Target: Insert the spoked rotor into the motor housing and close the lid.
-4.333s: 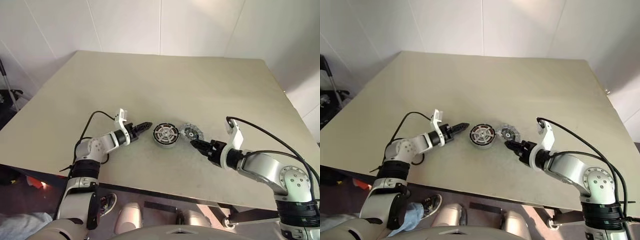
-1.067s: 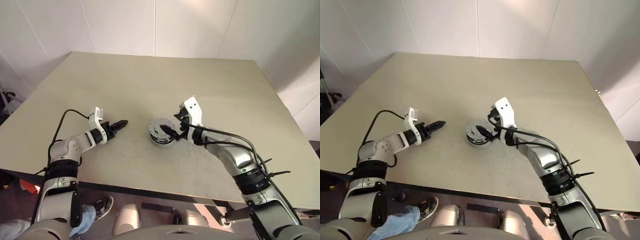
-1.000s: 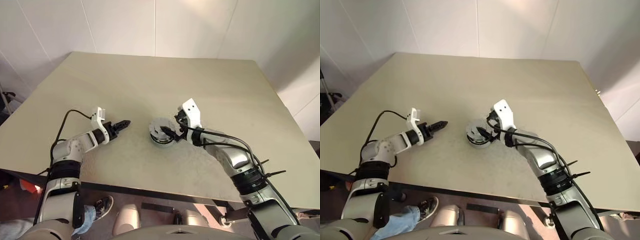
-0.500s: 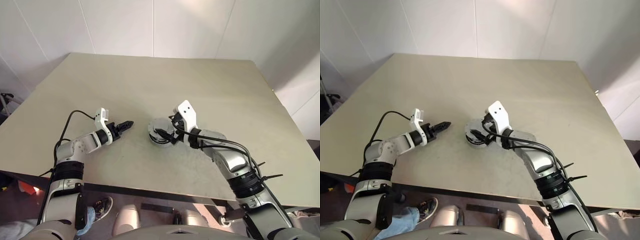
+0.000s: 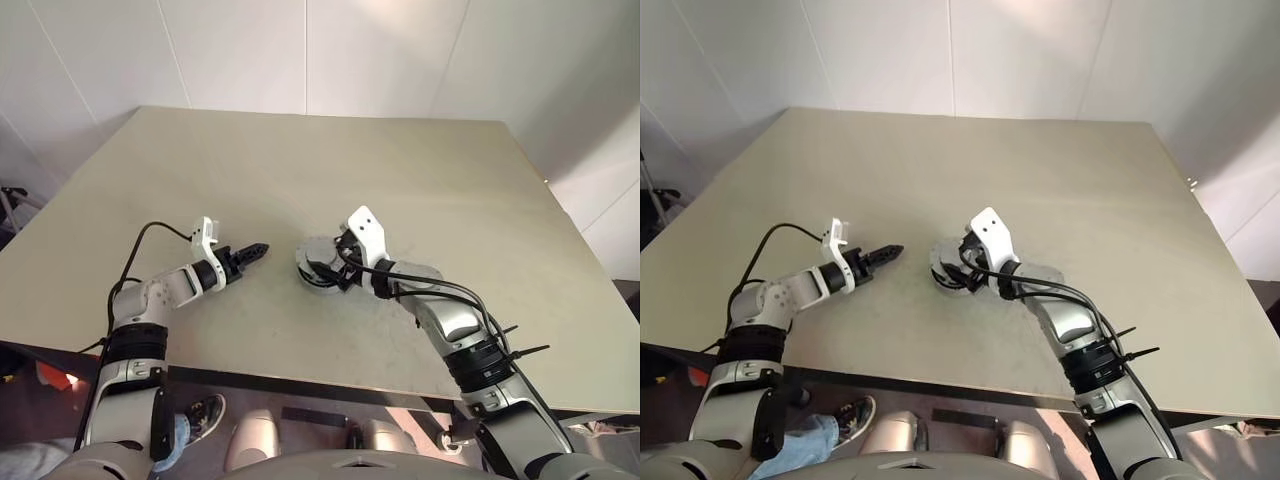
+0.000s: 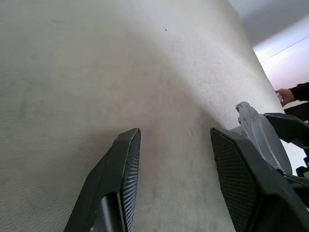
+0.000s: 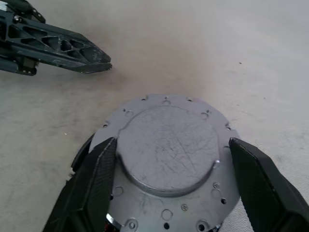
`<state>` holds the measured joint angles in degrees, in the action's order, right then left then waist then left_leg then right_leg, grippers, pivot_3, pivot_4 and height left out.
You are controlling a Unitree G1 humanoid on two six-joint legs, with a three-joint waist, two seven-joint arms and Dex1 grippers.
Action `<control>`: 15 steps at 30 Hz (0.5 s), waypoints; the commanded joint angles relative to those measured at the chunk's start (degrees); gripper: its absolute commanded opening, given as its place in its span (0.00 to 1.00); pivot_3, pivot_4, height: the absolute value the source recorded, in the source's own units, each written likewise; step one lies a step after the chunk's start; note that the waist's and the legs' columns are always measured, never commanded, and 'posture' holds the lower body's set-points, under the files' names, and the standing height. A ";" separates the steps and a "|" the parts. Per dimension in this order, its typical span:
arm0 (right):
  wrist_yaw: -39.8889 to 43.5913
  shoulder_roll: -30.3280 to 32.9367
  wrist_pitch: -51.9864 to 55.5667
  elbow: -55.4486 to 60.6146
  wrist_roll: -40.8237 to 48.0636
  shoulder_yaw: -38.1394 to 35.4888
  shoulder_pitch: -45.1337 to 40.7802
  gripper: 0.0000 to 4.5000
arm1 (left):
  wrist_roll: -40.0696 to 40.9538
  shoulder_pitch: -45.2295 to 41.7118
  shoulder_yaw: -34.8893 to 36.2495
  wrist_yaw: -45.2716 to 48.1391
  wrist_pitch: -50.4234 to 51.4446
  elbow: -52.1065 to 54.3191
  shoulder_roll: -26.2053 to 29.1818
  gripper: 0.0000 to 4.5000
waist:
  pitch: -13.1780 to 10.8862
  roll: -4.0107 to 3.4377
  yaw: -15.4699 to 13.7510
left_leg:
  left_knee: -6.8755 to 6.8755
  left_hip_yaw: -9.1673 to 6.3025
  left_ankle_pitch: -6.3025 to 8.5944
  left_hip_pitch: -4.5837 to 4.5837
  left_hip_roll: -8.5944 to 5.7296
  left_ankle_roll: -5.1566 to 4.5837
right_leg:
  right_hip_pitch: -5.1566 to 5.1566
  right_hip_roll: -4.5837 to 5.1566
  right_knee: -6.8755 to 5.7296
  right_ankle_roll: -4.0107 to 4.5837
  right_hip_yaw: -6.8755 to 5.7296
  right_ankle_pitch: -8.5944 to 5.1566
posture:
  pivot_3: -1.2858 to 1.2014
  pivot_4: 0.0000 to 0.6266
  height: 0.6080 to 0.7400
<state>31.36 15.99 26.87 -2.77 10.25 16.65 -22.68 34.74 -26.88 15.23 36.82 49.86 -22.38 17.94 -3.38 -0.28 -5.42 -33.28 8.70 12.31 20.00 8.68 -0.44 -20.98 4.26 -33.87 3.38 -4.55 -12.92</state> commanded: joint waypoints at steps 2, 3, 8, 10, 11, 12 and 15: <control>1.11 0.64 -0.42 1.48 -0.49 -1.43 -0.56 0.70 | 2.52 -0.99 1.66 1.67 0.66 2.32 0.96 0.54 | 0.00 0.00 0.00 | -0.01 0.00 0.00 0.00 -0.01 0.00 | 0.00 0.00 0.00 0.00 0.00 0.00 | 0.52 0.00 1.00; 1.42 0.80 -0.36 2.02 -0.30 -1.76 -0.54 0.70 | 2.92 -1.05 1.82 1.94 0.94 2.46 0.97 0.54 | 0.00 0.00 0.00 | -0.02 0.00 0.00 0.00 -0.01 0.00 | 0.00 0.00 0.00 0.00 0.00 0.00 | 0.52 0.00 1.00; 3.71 1.72 1.66 5.46 3.07 -4.79 -0.17 0.70 | 4.39 -1.02 1.40 3.58 2.52 3.50 1.23 0.54 | -0.01 0.01 -0.12 | -0.02 0.00 0.00 0.09 -0.01 -0.01 | -0.06 0.00 0.00 0.01 0.00 0.00 | 0.52 0.00 1.00; 4.72 2.64 2.23 6.52 3.45 -5.45 0.19 0.70 | 4.45 -0.88 1.00 3.80 2.80 3.84 1.21 0.54 | -0.01 0.01 -0.11 | -0.03 0.00 0.02 0.11 -0.01 -0.04 | -0.07 0.00 0.01 0.00 0.00 0.00 | 0.52 0.00 1.00; 5.20 3.09 2.48 6.93 3.63 -5.73 0.44 0.70 | 4.39 -0.85 0.85 3.79 2.80 3.90 1.12 0.54 | -0.01 0.01 -0.12 | -0.03 0.00 0.02 0.12 -0.01 -0.05 | -0.07 0.00 0.02 0.00 0.00 0.00 | 0.52 0.00 1.00; 5.63 3.48 2.67 7.26 3.77 -5.98 0.68 0.70 | 4.31 -0.84 0.70 3.80 2.77 3.92 1.02 0.54 | -0.01 0.02 -0.11 | -0.03 0.00 0.03 0.12 -0.02 -0.06 | -0.08 0.00 0.02 0.00 0.00 0.00 | 0.52 0.00 1.00; 6.60 4.52 2.76 7.72 3.66 -5.93 1.55 0.70 | 4.16 -0.94 0.39 3.80 2.65 3.77 0.82 0.54 | -0.01 0.02 -0.13 | -0.03 0.00 0.03 0.11 -0.01 -0.06 | -0.07 0.00 0.02 0.01 0.00 0.00 | 0.52 0.00 1.00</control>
<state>37.48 19.86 30.11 2.06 13.06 12.52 -20.78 38.04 -26.89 15.61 39.82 52.53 -20.58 18.42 -3.39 -0.26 -5.55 -33.31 8.70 12.34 20.11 8.67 -0.50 -21.05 4.26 -33.86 3.39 -4.55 -12.92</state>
